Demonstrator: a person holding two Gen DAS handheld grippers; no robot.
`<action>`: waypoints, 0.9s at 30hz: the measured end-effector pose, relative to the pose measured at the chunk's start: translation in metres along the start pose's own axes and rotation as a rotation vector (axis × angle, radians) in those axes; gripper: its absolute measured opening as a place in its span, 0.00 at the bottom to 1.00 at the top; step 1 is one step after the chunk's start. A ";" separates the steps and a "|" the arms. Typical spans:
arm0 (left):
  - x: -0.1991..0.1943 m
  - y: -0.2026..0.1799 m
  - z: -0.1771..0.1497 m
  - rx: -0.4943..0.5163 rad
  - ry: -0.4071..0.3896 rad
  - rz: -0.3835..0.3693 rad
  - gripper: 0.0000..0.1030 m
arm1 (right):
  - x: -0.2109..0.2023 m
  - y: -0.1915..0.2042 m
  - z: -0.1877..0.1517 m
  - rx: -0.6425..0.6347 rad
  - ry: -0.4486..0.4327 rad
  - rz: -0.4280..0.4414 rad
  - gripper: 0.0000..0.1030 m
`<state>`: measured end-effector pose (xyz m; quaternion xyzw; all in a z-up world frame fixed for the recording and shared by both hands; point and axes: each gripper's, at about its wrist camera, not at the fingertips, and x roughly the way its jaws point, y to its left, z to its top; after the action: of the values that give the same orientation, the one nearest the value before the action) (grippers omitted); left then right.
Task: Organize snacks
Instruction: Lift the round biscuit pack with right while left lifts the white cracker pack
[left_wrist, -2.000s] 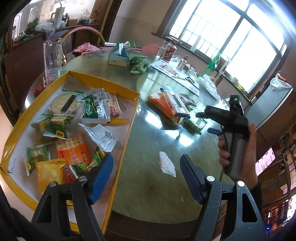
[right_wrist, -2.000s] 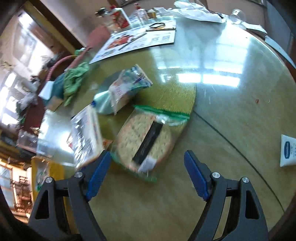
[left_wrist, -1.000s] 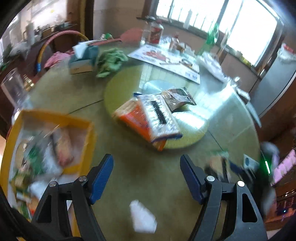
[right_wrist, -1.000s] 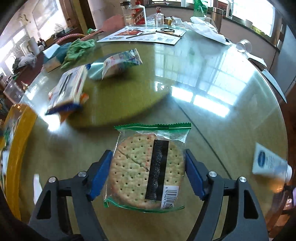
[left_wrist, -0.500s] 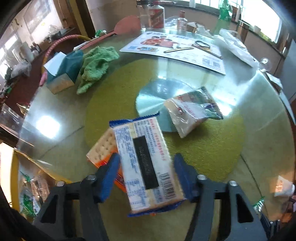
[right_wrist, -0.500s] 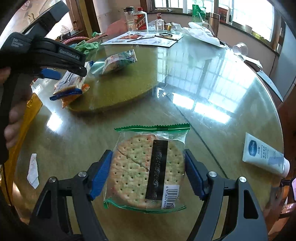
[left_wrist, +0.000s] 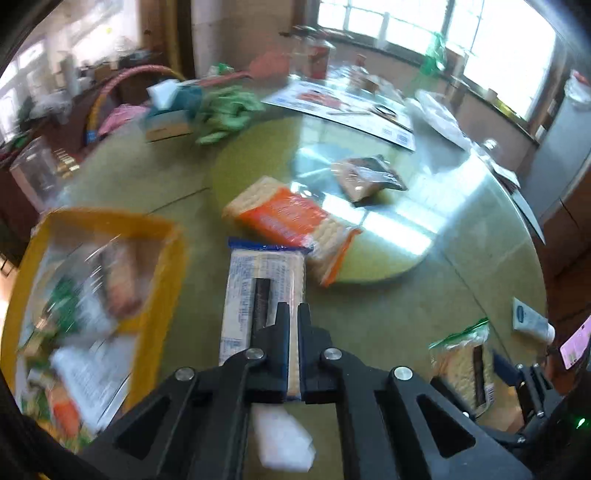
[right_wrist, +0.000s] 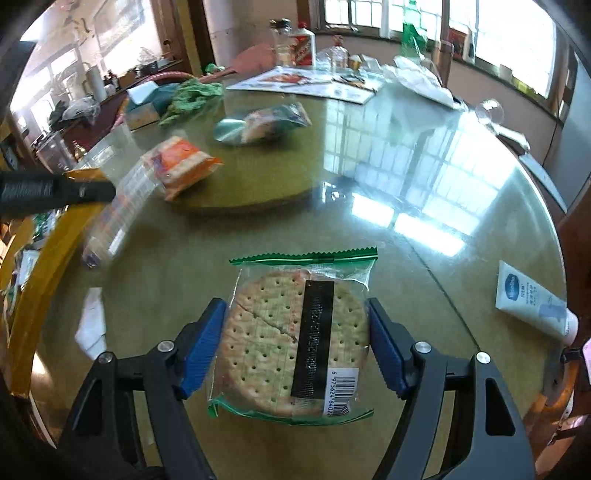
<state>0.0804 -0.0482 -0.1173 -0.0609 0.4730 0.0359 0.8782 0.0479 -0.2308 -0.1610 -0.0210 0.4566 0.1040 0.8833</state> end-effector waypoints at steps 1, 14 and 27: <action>-0.003 0.003 -0.004 0.003 -0.006 0.010 0.01 | -0.003 0.003 0.000 -0.007 -0.005 0.001 0.73; -0.041 0.007 -0.040 0.070 -0.128 0.164 0.61 | -0.031 0.028 -0.015 -0.041 -0.037 0.041 0.72; 0.022 0.016 -0.026 0.061 0.099 0.070 0.71 | -0.019 0.016 -0.014 0.009 -0.007 0.073 0.71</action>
<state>0.0692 -0.0358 -0.1514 -0.0190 0.5188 0.0492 0.8533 0.0230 -0.2196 -0.1529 0.0000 0.4545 0.1342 0.8806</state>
